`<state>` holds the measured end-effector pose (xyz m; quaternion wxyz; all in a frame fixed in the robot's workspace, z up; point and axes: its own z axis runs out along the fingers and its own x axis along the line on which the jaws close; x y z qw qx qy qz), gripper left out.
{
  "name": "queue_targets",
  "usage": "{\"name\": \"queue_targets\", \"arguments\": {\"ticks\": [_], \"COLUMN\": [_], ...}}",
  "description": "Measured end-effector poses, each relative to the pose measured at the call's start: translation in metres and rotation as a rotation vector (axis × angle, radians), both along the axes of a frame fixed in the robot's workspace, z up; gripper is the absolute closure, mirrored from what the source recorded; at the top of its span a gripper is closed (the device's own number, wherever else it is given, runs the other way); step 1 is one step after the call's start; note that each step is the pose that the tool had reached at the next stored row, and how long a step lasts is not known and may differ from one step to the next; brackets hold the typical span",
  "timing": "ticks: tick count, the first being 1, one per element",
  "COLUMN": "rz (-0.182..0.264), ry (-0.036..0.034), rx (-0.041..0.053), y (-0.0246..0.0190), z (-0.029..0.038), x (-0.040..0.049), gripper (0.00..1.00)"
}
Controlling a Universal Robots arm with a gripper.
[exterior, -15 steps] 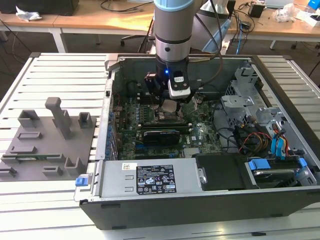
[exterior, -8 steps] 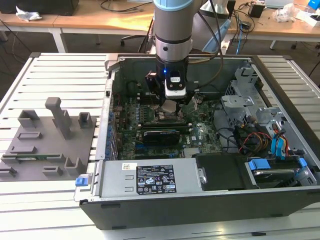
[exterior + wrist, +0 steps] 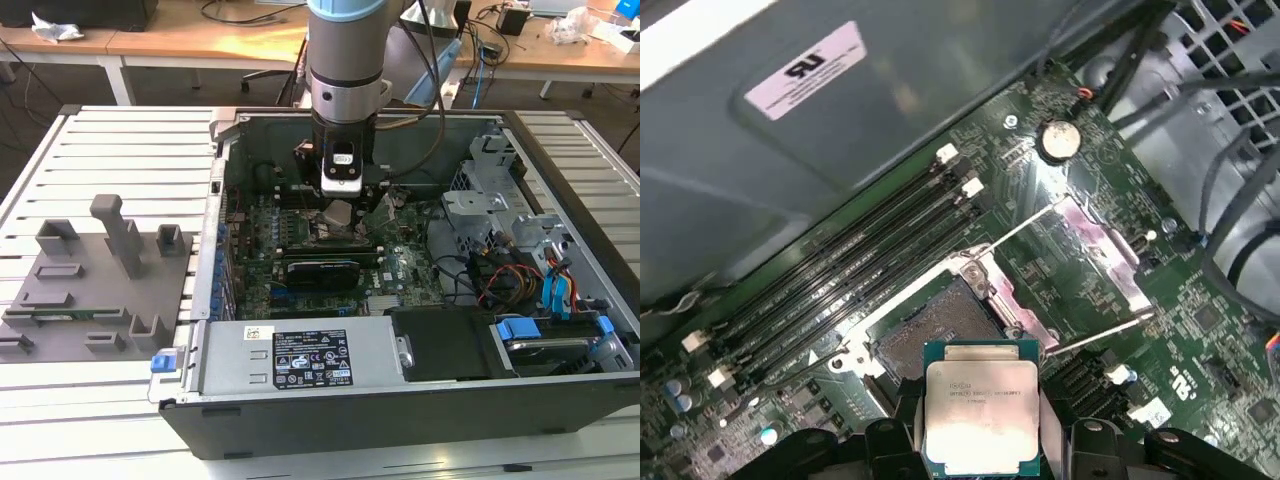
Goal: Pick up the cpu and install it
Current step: 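Place the cpu into insertion slot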
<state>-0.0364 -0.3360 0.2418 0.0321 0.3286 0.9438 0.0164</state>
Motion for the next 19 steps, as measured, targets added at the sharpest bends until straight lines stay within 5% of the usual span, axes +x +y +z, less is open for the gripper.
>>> {"name": "queue_targets", "arguments": {"ticks": [7,9,19], "rz": [-0.16,-0.266,-0.462], "ry": [0.0,0.0,0.0001], "rx": [0.0,0.0,0.0], "y": [0.0,0.0,0.0], "z": [-0.0001,-0.0003,-0.0011], "x": [0.0,0.0,0.0], "gripper": [0.45,0.45,0.45]}}
